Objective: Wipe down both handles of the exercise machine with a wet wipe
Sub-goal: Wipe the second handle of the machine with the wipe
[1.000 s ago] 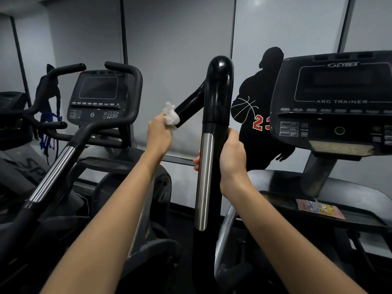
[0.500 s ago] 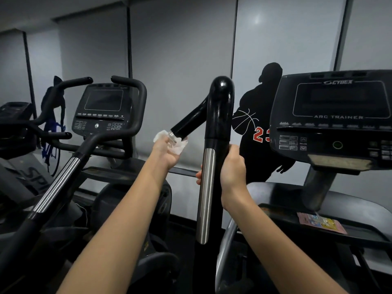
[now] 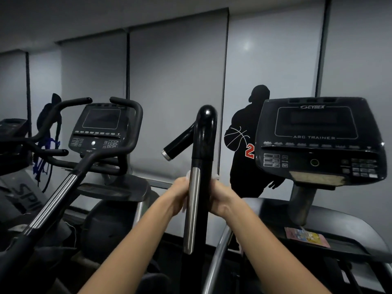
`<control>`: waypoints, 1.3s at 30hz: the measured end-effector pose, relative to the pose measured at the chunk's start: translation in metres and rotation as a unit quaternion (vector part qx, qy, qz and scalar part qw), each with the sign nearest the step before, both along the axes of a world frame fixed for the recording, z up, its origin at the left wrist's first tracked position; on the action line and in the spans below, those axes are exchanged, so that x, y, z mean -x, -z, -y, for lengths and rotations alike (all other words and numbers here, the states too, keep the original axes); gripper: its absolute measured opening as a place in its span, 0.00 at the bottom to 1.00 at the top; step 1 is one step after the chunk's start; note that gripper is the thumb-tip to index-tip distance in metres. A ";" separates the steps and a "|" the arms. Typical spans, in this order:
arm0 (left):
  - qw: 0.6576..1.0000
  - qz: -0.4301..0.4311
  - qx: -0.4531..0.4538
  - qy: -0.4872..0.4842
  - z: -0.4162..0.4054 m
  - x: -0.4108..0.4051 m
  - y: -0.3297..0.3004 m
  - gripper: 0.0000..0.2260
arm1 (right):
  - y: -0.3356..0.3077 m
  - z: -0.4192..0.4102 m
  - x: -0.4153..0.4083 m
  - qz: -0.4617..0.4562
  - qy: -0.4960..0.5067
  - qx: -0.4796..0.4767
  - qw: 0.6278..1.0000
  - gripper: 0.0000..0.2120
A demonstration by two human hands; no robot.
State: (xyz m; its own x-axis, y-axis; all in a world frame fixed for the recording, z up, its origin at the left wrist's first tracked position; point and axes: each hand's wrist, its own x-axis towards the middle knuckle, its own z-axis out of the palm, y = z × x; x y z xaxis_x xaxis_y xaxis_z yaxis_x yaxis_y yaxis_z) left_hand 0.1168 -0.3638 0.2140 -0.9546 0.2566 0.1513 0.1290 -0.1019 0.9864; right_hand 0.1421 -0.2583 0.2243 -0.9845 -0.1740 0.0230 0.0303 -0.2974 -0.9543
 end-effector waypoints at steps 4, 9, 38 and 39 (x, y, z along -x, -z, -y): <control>0.999 0.012 -0.030 -0.011 -0.002 -0.003 -0.005 0.08 | 0.001 -0.015 -0.003 -0.032 0.057 0.033 0.997 0.09; 0.987 -0.022 -0.155 0.038 0.006 -0.017 -0.023 0.19 | -0.037 -0.047 0.022 -0.027 0.175 0.132 0.975 0.13; 0.972 -0.185 -0.120 -0.077 -0.027 -0.043 -0.038 0.30 | -0.104 -0.052 0.085 -0.134 0.203 0.058 0.968 0.10; 0.972 -0.188 -0.118 -0.078 -0.027 -0.042 -0.038 0.30 | -0.102 -0.047 0.097 -0.105 0.187 0.061 0.975 0.11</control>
